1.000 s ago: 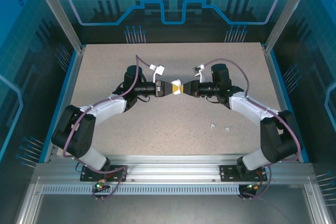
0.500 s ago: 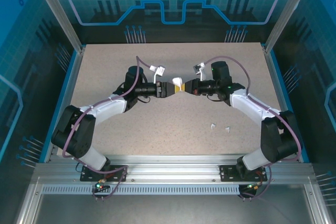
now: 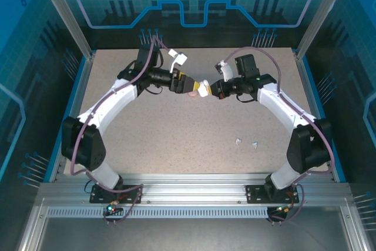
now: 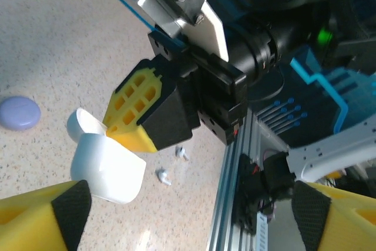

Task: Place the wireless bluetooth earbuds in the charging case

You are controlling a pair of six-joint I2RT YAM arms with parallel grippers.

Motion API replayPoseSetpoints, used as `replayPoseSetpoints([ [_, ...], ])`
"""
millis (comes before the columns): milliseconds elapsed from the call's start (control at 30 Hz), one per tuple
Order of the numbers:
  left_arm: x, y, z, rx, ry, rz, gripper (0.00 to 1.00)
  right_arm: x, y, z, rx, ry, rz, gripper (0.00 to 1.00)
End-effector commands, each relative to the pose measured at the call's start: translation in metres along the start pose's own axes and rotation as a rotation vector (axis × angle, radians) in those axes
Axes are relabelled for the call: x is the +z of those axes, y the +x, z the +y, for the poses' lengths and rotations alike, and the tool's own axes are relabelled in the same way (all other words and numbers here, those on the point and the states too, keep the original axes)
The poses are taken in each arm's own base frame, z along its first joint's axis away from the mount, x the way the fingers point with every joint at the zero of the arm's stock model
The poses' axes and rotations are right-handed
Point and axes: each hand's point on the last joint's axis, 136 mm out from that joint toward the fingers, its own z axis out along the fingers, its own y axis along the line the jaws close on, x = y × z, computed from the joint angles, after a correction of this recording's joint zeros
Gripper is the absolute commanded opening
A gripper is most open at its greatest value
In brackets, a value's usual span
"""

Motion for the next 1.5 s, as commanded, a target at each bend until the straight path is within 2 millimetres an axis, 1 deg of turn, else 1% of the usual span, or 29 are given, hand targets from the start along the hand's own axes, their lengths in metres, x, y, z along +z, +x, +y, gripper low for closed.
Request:
replayPoseSetpoints([
  [0, 0.005, 0.045, 0.012, -0.098, 0.037, 0.185, 0.84, -0.003, 0.005, 0.004, -0.106, -0.007, 0.064, 0.00],
  [167, 0.011, 0.045, 0.025, -0.107, 0.027, 0.221, 0.77, 0.001, 0.013, 0.008, -0.135, -0.026, 0.113, 0.00],
  [300, 0.015, 0.040, 0.027, -0.106, 0.047, 0.218, 0.71, 0.004, 0.017, 0.011, -0.140, -0.043, 0.135, 0.00],
  [333, 0.016, 0.039, 0.027, -0.110, 0.057, 0.220, 0.68, 0.004, 0.018, 0.012, -0.146, -0.049, 0.139, 0.00],
  [500, 0.023, 0.038, 0.030, -0.139, 0.087, 0.240, 0.61, 0.010, 0.018, 0.017, -0.160, -0.059, 0.163, 0.00],
  [667, 0.029, 0.043, 0.032, -0.149, 0.095, 0.265, 0.57, 0.016, 0.017, 0.023, -0.184, -0.067, 0.183, 0.00],
  [867, 0.031, 0.048, 0.037, -0.159, 0.093, 0.280, 0.55, 0.019, 0.017, 0.026, -0.196, -0.068, 0.192, 0.00],
  [1133, 0.032, 0.051, 0.036, -0.167, 0.110, 0.285, 0.44, 0.021, 0.015, 0.025, -0.194, -0.064, 0.187, 0.00],
  [1467, 0.035, 0.055, 0.034, -0.185, 0.143, 0.290, 0.41, 0.022, 0.012, 0.029, -0.204, -0.071, 0.185, 0.00],
])
